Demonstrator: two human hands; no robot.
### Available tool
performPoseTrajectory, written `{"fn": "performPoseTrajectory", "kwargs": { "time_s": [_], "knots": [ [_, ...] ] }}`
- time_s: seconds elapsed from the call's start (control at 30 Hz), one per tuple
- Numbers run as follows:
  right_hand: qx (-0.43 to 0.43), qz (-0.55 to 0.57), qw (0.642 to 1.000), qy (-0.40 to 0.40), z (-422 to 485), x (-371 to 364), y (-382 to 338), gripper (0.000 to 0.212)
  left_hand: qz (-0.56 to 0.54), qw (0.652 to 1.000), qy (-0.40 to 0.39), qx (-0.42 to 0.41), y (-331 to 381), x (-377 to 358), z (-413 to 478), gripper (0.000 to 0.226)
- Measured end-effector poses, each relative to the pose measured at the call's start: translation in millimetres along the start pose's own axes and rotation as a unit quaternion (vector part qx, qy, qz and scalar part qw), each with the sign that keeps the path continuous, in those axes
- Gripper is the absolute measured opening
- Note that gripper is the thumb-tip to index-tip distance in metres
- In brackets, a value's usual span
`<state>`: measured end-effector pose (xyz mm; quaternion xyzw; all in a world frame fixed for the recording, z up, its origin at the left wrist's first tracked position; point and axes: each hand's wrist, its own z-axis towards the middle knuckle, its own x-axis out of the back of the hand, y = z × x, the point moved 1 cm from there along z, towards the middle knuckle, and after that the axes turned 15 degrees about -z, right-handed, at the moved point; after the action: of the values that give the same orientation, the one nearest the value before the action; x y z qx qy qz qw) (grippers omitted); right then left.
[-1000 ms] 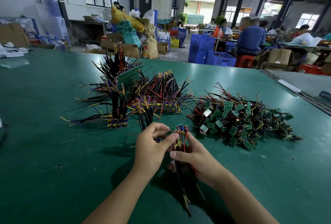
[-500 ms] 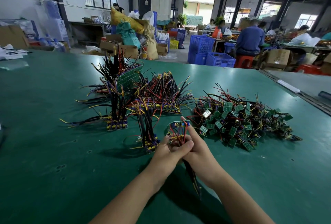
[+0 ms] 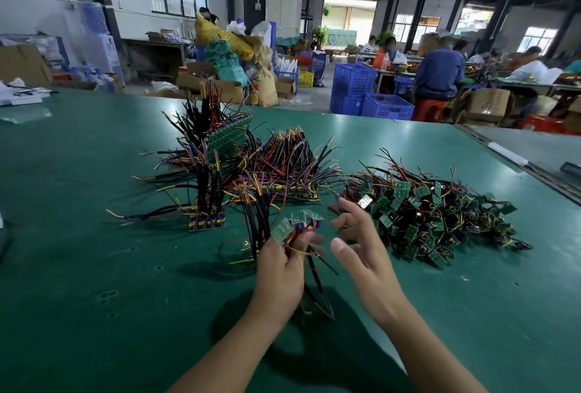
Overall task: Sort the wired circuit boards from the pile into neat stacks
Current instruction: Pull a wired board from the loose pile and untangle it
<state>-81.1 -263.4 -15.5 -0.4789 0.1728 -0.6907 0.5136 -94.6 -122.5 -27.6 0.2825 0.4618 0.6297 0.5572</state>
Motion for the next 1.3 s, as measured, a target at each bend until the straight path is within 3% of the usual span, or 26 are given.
{"fn": "performPoseTrajectory", "kwargs": {
  "time_s": [0.1,0.2,0.3,0.37,0.47,0.6,0.7,0.8,0.93,1.07,1.17,1.3],
  "knots": [
    [0.033,0.063,0.996,0.052,0,2,-4,0.053,-0.004,0.995,-0.030,-0.100,4,0,2,0.019],
    [0.067,0.079,0.993,0.057,-2,3,-14,0.053,0.015,0.979,-0.091,-0.180,8,1,5,0.037],
    [0.089,-0.019,0.996,0.025,-2,14,-26,0.058,0.064,0.966,-0.145,-0.206,6,1,2,0.045],
    [0.125,-0.128,0.984,0.008,0,24,-37,0.064,0.123,0.954,-0.149,-0.228,8,-2,-3,0.038],
    [0.159,-0.221,0.962,0.006,4,28,-50,0.048,0.194,0.938,-0.150,-0.245,14,-5,-3,0.030],
    [0.118,-0.266,0.957,-0.017,5,27,-53,0.027,0.239,0.917,-0.173,-0.269,19,-7,-2,0.023],
    [0.099,-0.257,0.961,-0.041,6,39,-50,0.028,0.277,0.911,-0.163,-0.258,18,-7,-1,0.028],
    [0.061,-0.258,0.957,-0.115,7,51,-43,0.038,0.296,0.912,-0.168,-0.229,13,-4,1,0.035],
    [0.048,-0.240,0.955,-0.168,9,45,-34,0.023,0.291,0.913,-0.173,-0.228,7,-1,4,0.032],
    [0.010,-0.163,0.980,-0.115,12,46,-24,0.026,0.277,0.926,-0.163,-0.198,-4,-3,6,0.056],
    [-0.023,-0.152,0.986,-0.058,17,54,-14,0.033,0.294,0.928,-0.134,-0.187,-15,-1,10,0.047],
    [-0.070,-0.140,0.988,0.016,26,66,-1,0.024,0.290,0.948,-0.103,-0.082,-35,5,13,0.044]
  ]
}}
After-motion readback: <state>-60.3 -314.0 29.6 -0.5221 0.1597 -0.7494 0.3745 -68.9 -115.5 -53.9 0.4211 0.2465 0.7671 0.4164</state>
